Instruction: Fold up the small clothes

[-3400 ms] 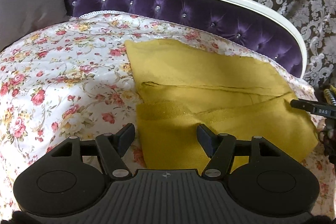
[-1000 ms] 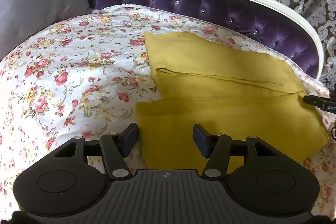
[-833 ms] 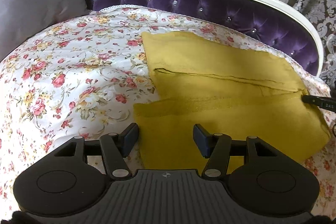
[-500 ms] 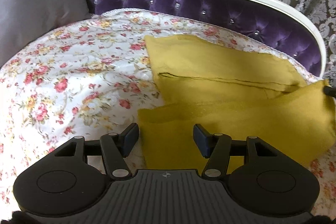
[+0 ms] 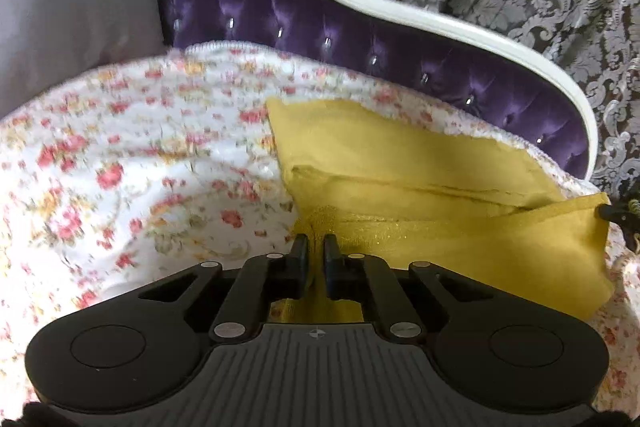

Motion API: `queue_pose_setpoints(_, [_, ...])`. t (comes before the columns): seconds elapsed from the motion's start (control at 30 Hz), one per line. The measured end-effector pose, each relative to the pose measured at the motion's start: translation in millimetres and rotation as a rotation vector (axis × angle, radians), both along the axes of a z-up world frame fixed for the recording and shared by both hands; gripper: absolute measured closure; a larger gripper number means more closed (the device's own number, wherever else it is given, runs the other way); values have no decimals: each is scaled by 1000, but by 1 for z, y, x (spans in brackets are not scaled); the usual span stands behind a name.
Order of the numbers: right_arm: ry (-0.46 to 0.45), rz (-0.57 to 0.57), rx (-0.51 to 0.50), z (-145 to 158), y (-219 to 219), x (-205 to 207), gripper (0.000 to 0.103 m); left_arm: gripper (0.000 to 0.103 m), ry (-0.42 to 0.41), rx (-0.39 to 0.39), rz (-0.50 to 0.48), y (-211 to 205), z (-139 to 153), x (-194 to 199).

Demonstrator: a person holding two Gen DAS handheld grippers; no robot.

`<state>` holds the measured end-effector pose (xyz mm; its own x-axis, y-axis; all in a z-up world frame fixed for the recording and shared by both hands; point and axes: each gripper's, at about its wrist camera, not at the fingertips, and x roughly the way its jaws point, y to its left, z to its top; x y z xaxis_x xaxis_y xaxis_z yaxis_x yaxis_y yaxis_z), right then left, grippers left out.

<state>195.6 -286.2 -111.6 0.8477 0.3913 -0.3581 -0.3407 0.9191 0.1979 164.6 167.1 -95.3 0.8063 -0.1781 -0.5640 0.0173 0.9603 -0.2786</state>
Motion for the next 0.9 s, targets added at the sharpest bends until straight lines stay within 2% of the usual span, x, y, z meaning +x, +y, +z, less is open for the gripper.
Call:
queue_pose_setpoints(0.2, [-44, -36, 46, 14, -9, 0, 94, 95, -123, 54, 5, -6, 34, -10])
queue_pose_setpoints(0.3, [-54, -50, 61, 20, -11, 7, 94, 95, -152, 52, -5, -7, 46, -2])
queue_pose_setpoints(0.53, [-84, -103, 69, 40, -17, 54, 94, 95, -191, 79, -4, -7, 66, 55])
queue_pose_setpoints(0.73, [-34, -168, 103, 41, -23, 122, 94, 95, -142, 74, 12, -5, 60, 122])
queue_pose_setpoints(0.9, [44, -211, 86, 22, -20, 166, 94, 94, -31, 114, 16, -9, 31, 169])
